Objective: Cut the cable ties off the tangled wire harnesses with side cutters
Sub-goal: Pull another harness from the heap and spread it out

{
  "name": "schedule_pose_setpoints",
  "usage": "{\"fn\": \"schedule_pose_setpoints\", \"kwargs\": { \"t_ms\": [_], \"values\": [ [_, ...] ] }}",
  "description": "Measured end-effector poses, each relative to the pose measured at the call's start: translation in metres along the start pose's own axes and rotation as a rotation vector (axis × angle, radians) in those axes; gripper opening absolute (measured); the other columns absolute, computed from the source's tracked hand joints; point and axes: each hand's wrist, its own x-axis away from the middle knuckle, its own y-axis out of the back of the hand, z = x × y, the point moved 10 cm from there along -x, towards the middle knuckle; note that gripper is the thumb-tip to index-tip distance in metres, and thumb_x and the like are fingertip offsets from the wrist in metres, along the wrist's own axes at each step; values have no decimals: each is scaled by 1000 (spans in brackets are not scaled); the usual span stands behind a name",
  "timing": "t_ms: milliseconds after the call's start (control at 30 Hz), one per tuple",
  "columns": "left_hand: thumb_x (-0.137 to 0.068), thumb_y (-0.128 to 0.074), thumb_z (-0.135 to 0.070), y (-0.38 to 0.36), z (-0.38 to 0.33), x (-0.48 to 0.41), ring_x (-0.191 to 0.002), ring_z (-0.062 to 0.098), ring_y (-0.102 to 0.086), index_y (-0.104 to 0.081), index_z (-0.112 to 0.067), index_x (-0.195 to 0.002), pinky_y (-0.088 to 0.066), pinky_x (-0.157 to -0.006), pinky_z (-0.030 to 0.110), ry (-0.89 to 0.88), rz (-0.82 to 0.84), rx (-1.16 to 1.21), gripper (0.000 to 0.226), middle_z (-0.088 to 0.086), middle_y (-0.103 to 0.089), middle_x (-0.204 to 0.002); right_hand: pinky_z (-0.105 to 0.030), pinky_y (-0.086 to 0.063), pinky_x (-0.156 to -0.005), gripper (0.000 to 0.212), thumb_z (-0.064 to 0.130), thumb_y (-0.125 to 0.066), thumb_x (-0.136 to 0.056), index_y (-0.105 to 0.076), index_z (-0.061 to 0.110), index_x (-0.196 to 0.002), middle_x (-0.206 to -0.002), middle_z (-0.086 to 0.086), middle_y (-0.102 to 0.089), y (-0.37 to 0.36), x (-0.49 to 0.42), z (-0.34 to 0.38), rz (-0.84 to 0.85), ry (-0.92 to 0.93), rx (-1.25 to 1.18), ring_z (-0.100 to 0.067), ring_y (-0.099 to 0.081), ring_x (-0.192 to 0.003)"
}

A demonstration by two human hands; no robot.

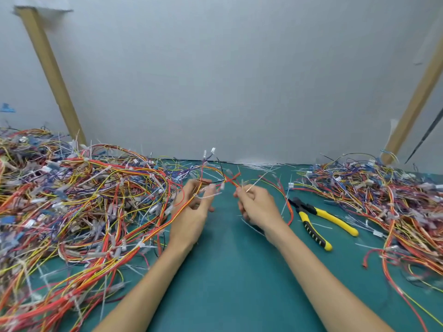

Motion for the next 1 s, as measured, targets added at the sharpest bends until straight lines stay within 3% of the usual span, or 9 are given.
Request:
{"fn": "schedule_pose_setpoints", "kwargs": {
  "t_ms": [133, 333, 567, 633, 733, 800, 833, 900, 1000],
  "values": [
    [-98, -56, -21, 2, -2, 0, -46, 10, -57, -67, -21, -88, -41, -56, 13, 6, -73, 19, 15, -9, -69, -76, -25, -33, -52, 26, 26, -51, -96, -59, 17, -74, -51, 6, -50, 16, -7, 15, -64, 63, -75, -9, -41, -46],
    [-83, -58, -21, -19, 14, 6, -38, 16, -49, -68, -13, -63, -42, -50, 25, 96, 108, -101, 23, 2, -55, -45, -31, -31, -58, 30, 28, -52, -97, -58, 6, -77, -61, -6, -45, 42, -10, 34, -187, 168, -150, -17, -38, -58],
    [-71, -48, -32, -35, 20, 13, -34, 9, -45, -54, -17, -50, -36, -47, 21, 109, 450, -314, 27, 6, -51, -38, -30, -31, -58, 25, 28, -53, -97, -64, 22, -75, -58, 2, -48, 58, -12, 44, -219, 203, -109, -15, -40, -57],
    [-82, -53, -38, -30, 20, 10, -42, 10, -52, -58, -13, -59, -42, -55, 24, 81, 371, -466, 35, 7, -56, -40, -25, -31, -54, 25, 27, -53, -98, -63, 24, -75, -55, 8, -48, 62, -15, 49, -179, 201, -151, -10, -40, -53],
    [-90, -46, -66, -21, 35, 15, -44, 17, -52, -57, -9, -67, -40, -48, 24, 414, 252, -378, 62, 2, -51, -39, -15, -31, -46, 24, 26, -52, -99, -65, 23, -79, -52, 13, -50, 62, -14, 55, -148, 204, -190, 0, -41, -46],
    [-81, -31, -84, -46, 42, 40, -34, 14, -41, -61, -8, -73, -25, -35, 14, 813, 465, -56, 82, 1, -46, -42, -11, -31, -43, 23, 26, -52, -99, -65, 24, -81, -54, 13, -51, 62, -13, 58, -134, 207, -198, 2, -42, -44],
    [-77, -25, -88, -59, 35, 53, -32, 13, -40, -63, -6, -74, -21, -33, 13, 888, 627, 7, 90, 3, -48, -45, -10, -31, -43, 22, 25, -52, -99, -65, 24, -82, -56, 12, -52, 62, -12, 59, -127, 209, -192, 2, -42, -45],
    [-80, -27, -84, -76, 14, 70, -36, 13, -50, -68, -4, -83, -29, -33, 15, 809, 972, -109, 91, 11, -62, -58, -11, -32, -45, 21, 23, -52, -99, -65, 24, -83, -61, 7, -53, 62, -10, 63, -112, 226, -183, 0, -43, -49],
    [-98, -49, -47, -86, -31, 87, -60, 15, -66, -63, -2, -114, -48, -46, 20, 475, 1352, -220, 50, 16, -72, -102, -18, -34, -51, 19, 23, -53, -98, -66, 22, -84, -62, 5, -55, 70, -6, 77, -143, 328, -142, -6, -44, -55]
  ]
}}
